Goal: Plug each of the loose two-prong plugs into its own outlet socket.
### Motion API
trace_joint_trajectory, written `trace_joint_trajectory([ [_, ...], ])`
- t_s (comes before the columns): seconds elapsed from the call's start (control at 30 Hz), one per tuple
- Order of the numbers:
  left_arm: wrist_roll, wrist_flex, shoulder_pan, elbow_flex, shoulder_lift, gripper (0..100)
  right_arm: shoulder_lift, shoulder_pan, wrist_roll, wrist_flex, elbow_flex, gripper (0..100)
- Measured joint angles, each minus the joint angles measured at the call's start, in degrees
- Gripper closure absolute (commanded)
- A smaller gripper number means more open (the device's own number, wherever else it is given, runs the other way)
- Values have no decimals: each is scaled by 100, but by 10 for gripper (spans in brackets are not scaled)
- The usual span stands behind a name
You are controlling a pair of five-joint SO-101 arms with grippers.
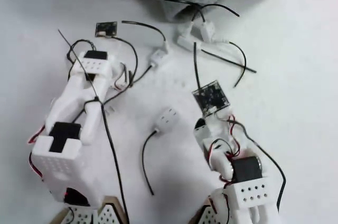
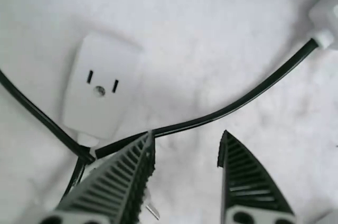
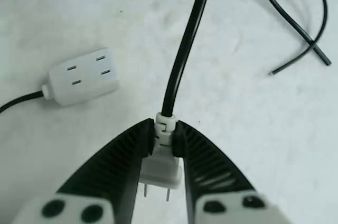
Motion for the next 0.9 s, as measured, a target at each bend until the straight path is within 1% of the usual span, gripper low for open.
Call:
trace_joint_trajectory([
  [0.13, -9, 0, 9, 0, 0, 790, 0, 615, -299, -457, 290, 981],
  [0.2, -9, 0, 9, 0, 0, 790, 0, 765, -334, -712, 536, 978],
  [0.23, -9, 0, 9, 0, 0, 790, 0, 774, -343, -826, 659, 961],
  [0.43, -9, 0, 9, 0, 0, 790, 0, 545, -396, -1002, 844, 684],
  [0.53, -9, 0, 9, 0, 0, 790, 0, 492, -703, -1002, 844, 608],
  [0.6, -9, 0, 9, 0, 0, 790, 0, 519, -791, -914, 809, 597],
  [0.67, -9, 0, 9, 0, 0, 790, 0, 730, -818, -756, 589, 597],
  [0.83, -9, -9, 9, 0, 0, 790, 0, 1741, -818, -607, 246, 597],
  [0.9, -9, -18, 9, 0, 0, 790, 0, 1873, -668, -598, 281, 598],
])
